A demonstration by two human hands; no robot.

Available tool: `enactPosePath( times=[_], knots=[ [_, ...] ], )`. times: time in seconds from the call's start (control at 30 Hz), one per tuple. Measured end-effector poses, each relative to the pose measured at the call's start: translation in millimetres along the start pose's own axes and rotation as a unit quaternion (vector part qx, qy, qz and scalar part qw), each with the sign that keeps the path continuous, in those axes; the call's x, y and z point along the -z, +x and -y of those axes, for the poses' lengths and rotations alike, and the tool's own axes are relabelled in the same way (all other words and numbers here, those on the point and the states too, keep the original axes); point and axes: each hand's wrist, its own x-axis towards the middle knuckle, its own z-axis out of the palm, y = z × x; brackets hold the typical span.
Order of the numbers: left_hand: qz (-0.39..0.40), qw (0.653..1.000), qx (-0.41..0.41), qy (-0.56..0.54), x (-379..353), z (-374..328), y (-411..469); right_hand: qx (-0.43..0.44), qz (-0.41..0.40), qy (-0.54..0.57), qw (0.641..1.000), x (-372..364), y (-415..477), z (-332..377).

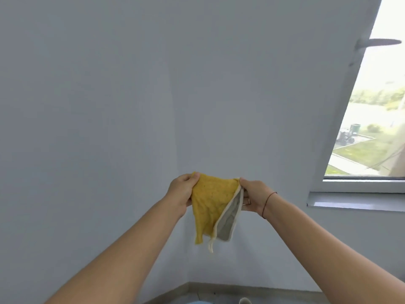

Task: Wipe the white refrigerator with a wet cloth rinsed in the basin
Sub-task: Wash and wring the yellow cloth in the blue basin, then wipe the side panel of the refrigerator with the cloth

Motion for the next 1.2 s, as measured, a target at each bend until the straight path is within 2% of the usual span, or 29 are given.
enactPosePath(
  times=[0.07,0.13,0.23,0.3,0.47,0.53,0.63,0.7,0.8,0.9,0.97,1.03,1.07,1.1,1.2],
  knots=[
    [0.065,0.998,-0.018,0.007,-12.9,-18.7,-0.6,0.013,-0.021,0.025,0.999,10.9,-8.3,16.9],
    [0.152,0.986,-0.041,0.061,-25.2,-31.7,4.4,0.028,-0.007,0.024,0.999,25.1,-15.9,28.2],
    [0.268,0.946,-0.064,0.173,-53.7,-49.6,11.8,0.071,-0.042,0.013,0.997,56.1,-32.4,39.7],
    [0.295,0.929,-0.080,0.211,-75.3,-58.3,12.8,0.089,-0.105,0.020,0.990,76.9,-49.5,43.4],
    [0.341,0.913,-0.088,0.207,-135.3,-61.3,16.2,0.088,-0.254,0.088,0.959,138.5,-103.4,31.3],
    [0.401,0.880,-0.096,0.236,-164.7,-53.7,4.6,0.085,-0.310,0.106,0.941,159.5,-129.8,19.4],
    [0.470,0.823,-0.137,0.288,-213.1,-33.8,-21.1,0.093,-0.346,0.102,0.928,185.1,-174.0,5.2],
    [0.475,0.796,-0.198,0.318,-248.5,-19.6,-43.9,0.087,-0.349,0.082,0.930,202.2,-205.4,-3.6],
    [0.467,0.762,-0.288,0.344,-304.3,0.0,-87.1,0.055,-0.399,0.018,0.915,233.8,-255.5,-19.1],
    [0.511,0.727,-0.321,0.328,-351.4,15.6,-129.7,0.007,-0.483,-0.123,0.867,262.9,-302.3,-34.2],
    [0.557,0.692,-0.335,0.314,-386.0,26.7,-168.6,-0.019,-0.540,-0.187,0.820,285.5,-344.4,-45.9],
    [0.609,0.678,-0.296,0.285,-415.7,35.3,-207.7,-0.022,-0.574,-0.218,0.789,308.7,-388.3,-56.8],
    [0.644,0.676,-0.249,0.257,-431.4,39.4,-228.3,-0.011,-0.582,-0.215,0.784,318.0,-413.9,-62.2],
    [0.676,0.672,-0.196,0.229,-440.9,39.5,-244.6,0.009,-0.579,-0.195,0.791,327.5,-433.8,-67.1],
    [0.770,0.613,-0.087,0.155,-475.9,50.4,-307.2,0.069,-0.588,-0.084,0.802,343.5,-504.3,-84.0]
  ],
)
